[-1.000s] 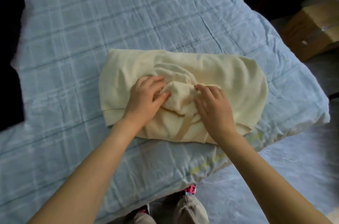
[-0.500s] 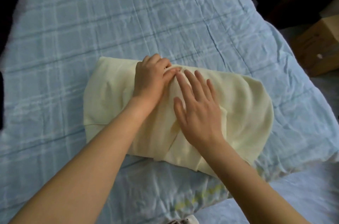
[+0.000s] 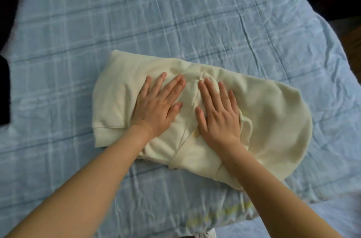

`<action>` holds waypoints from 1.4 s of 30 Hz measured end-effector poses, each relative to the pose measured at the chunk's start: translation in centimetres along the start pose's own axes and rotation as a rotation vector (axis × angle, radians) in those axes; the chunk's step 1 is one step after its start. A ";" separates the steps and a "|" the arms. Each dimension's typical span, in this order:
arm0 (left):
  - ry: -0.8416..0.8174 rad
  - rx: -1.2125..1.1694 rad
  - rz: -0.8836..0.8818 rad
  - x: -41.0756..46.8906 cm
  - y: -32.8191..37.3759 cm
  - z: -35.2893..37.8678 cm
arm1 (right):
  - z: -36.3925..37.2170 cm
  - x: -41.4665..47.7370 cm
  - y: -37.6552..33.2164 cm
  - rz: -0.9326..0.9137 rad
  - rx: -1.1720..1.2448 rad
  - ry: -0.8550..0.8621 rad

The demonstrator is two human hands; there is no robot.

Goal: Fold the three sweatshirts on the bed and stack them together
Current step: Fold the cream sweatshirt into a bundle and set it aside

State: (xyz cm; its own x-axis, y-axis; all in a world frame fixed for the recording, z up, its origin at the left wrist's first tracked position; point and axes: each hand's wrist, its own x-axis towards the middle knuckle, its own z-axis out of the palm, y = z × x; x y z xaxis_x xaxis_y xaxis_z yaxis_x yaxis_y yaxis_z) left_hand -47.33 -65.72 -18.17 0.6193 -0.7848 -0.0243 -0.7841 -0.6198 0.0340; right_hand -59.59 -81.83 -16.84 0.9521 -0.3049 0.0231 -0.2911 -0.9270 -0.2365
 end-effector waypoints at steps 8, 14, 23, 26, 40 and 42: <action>0.056 -0.024 -0.026 -0.4 -0.1 0.1 | 0.8 0.5 -3.2 0.026 -0.041 0.152; 0.221 -0.176 0.007 -1.7 -1.7 -2.3 | 2.5 0.2 -2.3 0.032 -0.077 0.215; 0.119 -1.041 -0.626 -7.3 -9.7 -2.3 | 3.0 0.0 -2.7 0.088 -0.119 0.205; 0.036 -1.289 -0.612 -7.7 -10.3 -2.5 | 3.1 0.3 -2.9 0.101 -0.127 0.211; 0.144 -1.292 -0.346 -7.7 -6.2 -8.9 | -1.5 0.2 -2.7 0.055 0.054 0.010; 0.143 -1.230 -0.295 -6.9 -4.5 -10.7 | -3.8 -0.9 -1.0 0.050 0.092 0.044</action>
State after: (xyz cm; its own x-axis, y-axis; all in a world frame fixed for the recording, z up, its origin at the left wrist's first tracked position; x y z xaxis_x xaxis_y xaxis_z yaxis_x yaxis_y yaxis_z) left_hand -47.65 -57.47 -7.42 0.8221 -0.5631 -0.0844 -0.1079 -0.2996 0.9479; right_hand -60.48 -81.44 -12.96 0.9310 -0.3615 0.0507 -0.3267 -0.8871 -0.3261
